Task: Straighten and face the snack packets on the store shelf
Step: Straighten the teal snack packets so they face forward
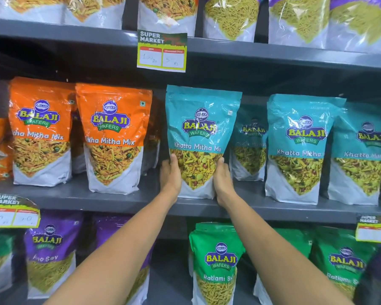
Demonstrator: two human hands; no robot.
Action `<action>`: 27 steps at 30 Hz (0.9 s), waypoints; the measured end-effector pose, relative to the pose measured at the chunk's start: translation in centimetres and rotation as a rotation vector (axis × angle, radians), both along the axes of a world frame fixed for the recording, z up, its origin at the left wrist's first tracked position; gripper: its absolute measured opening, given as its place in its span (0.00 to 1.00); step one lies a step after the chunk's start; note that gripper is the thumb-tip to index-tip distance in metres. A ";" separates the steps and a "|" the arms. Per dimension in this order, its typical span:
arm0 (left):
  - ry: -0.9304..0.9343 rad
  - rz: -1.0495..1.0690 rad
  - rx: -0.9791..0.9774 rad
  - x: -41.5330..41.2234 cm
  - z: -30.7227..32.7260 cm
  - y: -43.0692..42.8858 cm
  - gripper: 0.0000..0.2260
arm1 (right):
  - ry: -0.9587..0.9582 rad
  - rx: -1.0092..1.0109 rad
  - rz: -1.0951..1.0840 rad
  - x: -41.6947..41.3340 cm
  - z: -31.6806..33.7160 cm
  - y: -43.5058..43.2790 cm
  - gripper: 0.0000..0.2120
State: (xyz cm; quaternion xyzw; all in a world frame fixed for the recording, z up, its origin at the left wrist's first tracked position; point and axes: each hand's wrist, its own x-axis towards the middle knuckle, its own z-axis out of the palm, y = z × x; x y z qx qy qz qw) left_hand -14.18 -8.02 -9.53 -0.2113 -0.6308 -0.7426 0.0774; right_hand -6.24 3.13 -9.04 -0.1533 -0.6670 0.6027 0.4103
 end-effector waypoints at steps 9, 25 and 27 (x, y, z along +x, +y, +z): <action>0.720 0.268 0.033 5.4 -2.9 -1.3 0.15 | 0.344 0.290 -0.541 5.8 -2.1 0.9 0.19; 0.254 -0.268 -0.361 15.0 0.5 16.2 0.36 | -0.073 0.189 -0.252 17.1 -1.3 20.7 0.26; 0.133 -0.401 -0.413 15.1 0.9 17.0 0.46 | -0.126 0.229 -0.179 17.1 -1.2 20.7 0.26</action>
